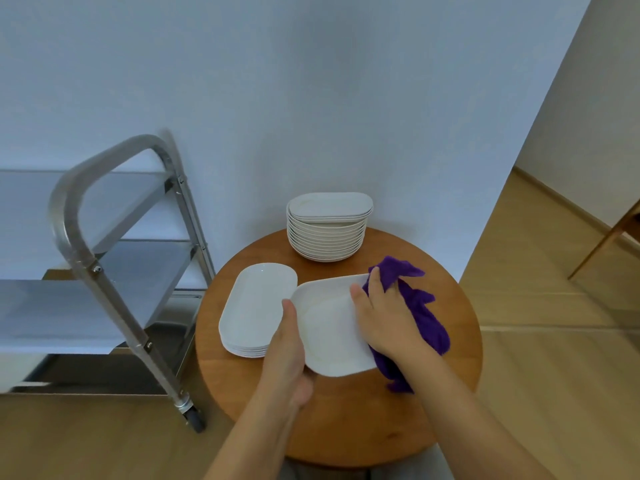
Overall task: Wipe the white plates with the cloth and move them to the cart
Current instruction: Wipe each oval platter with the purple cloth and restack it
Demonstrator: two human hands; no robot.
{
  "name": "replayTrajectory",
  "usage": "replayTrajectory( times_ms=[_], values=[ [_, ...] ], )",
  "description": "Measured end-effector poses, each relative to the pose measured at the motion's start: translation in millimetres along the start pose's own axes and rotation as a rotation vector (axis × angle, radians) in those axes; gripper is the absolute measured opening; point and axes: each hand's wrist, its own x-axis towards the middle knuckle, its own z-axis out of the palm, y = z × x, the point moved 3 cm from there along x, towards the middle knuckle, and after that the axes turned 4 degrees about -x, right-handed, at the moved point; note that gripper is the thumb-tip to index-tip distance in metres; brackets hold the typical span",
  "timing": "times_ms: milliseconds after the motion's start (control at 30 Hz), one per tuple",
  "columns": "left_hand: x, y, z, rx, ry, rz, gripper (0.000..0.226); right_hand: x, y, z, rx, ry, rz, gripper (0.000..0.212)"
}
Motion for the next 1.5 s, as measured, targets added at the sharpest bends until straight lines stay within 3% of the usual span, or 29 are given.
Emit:
replayTrajectory(
  times_ms=[233, 300, 367, 400, 433, 467, 500, 567, 667, 833, 967, 1167, 1300, 1400, 1500],
  values=[
    [4, 7, -6, 0.045, 0.045, 0.008, 0.030, -18, -40, 26, -0.030, 0.010, -0.312, 0.065],
    [0, -5, 2, -0.028, 0.058, 0.010, 0.032, -32, -51, 37, 0.001, 0.011, -0.381, 0.066],
    [-8, -9, -3, -0.264, 0.076, -0.048, 0.041, -43, -56, 43, 0.073, 0.005, -0.414, 0.064],
    [-11, -11, -6, -0.131, 0.153, -0.020, 0.046, -46, -57, 43, 0.091, -0.003, -0.428, 0.062],
    [-8, -13, 0, -0.190, 0.219, -0.023, 0.048, -48, -57, 41, 0.095, -0.022, -0.438, 0.060],
    [-5, -17, 8, -0.209, 0.174, -0.036, 0.049, -49, -57, 38, 0.098, -0.041, -0.449, 0.058],
    [-8, -12, 10, -0.054, 0.111, 0.014, 0.047, -50, -57, 34, 0.095, -0.050, -0.464, 0.056],
    [-15, -1, 3, -0.090, 0.077, 0.018, 0.039, -52, -57, 29, 0.003, -0.035, -0.522, 0.053],
    [-13, -6, 1, -0.073, 0.137, -0.007, 0.039, -59, -51, 26, -0.145, 0.044, -0.579, 0.052],
    [-5, 0, -5, -0.088, 0.304, -0.085, 0.051, -79, -26, 17, -0.027, 0.154, -0.772, 0.046],
    [-6, 4, -5, -0.093, 0.276, -0.150, 0.055, -76, -7, 15, -0.119, 0.146, -0.899, 0.046],
    [-4, 30, -24, 0.016, 0.207, -0.011, 0.030, -53, 33, 1, -0.296, 0.232, -0.841, 0.062],
    [2, 38, -31, 0.120, 0.124, -0.009, 0.047, -44, 50, -1, -0.430, 0.223, -0.767, 0.078],
    [7, 46, -30, 0.127, 0.090, -0.063, 0.053, -49, 42, 3, -0.360, 0.329, -0.736, 0.063],
    [5, 48, -25, -0.056, 0.053, -0.064, 0.049, -54, 29, 1, -0.202, 0.463, -0.710, 0.041]
  ],
)
